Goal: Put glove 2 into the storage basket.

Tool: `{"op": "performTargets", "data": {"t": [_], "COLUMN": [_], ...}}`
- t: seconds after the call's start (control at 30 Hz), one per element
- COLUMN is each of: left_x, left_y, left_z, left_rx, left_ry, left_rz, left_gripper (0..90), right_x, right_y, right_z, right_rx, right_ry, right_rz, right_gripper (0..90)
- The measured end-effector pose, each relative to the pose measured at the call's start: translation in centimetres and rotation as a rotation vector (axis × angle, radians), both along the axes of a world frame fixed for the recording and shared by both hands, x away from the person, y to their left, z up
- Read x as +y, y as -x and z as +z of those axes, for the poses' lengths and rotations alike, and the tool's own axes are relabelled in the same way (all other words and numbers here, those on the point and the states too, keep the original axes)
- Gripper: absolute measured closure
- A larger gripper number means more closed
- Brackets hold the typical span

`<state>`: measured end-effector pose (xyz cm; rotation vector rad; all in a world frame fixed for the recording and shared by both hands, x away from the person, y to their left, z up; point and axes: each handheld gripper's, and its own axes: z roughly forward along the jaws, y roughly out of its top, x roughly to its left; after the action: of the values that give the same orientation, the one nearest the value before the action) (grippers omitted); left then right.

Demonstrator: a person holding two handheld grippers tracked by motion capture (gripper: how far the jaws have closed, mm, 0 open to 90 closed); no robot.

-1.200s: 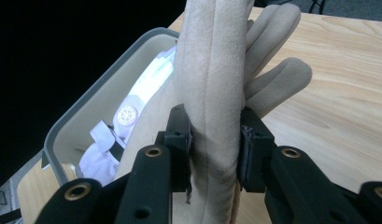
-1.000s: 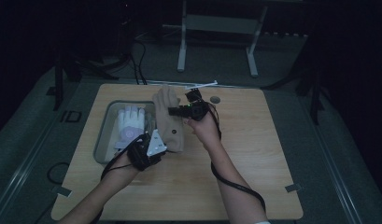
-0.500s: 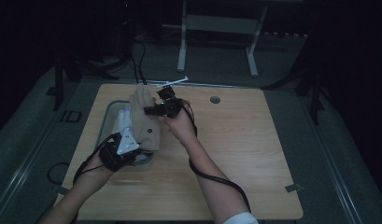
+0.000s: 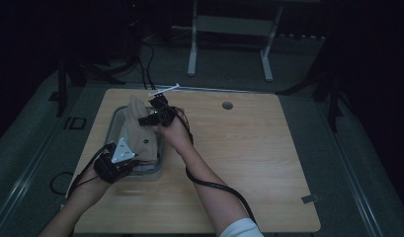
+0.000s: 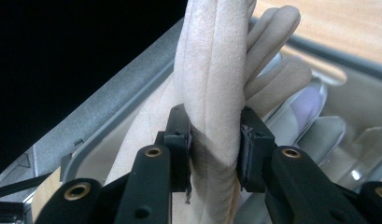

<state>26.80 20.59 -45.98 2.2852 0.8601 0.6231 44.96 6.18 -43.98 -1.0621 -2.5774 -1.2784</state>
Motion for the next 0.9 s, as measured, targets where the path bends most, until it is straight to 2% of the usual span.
{"op": "performTargets", "data": {"t": [0.2, 0.3, 0.37, 0.57, 0.67, 0.77, 0.9], "left_x": [0.3, 0.2, 0.3, 0.6, 0.8, 1.2, 1.0], "left_y": [-0.2, -0.6, -0.7, -1.4, -1.7, -2.1, -2.6], "left_z": [-0.9, -1.4, -1.6, -1.7, -1.8, -2.1, -2.8], "left_rx": [0.030, 0.049, 0.042, 0.053, 0.051, 0.100, 0.132], "left_ry": [0.005, -0.015, -0.015, -0.002, -0.012, 0.007, -0.004], "left_rz": [0.011, 0.008, 0.010, 0.020, 0.030, 0.020, 0.011], "left_gripper": [81.7, 81.5, 81.4, 81.3, 81.1, 80.8, 80.2], "right_x": [0.5, 1.1, 1.3, 1.3, 1.2, 1.3, 1.3], "right_y": [-0.4, -0.6, -0.7, -1.1, -1.4, -1.7, -1.9], "right_z": [-1.9, -3.1, -3.5, -4.0, -4.0, -4.3, -4.7], "right_rx": [0.026, 0.028, 0.034, 0.024, 0.022, 0.040, 0.057], "right_ry": [0.024, 0.058, 0.064, 0.069, 0.056, 0.068, 0.085], "right_rz": [-0.001, 0.001, -0.005, -0.023, -0.045, -0.033, -0.029], "right_gripper": [69.6, 69.5, 69.5, 69.2, 69.3, 68.3, 67.7]}}
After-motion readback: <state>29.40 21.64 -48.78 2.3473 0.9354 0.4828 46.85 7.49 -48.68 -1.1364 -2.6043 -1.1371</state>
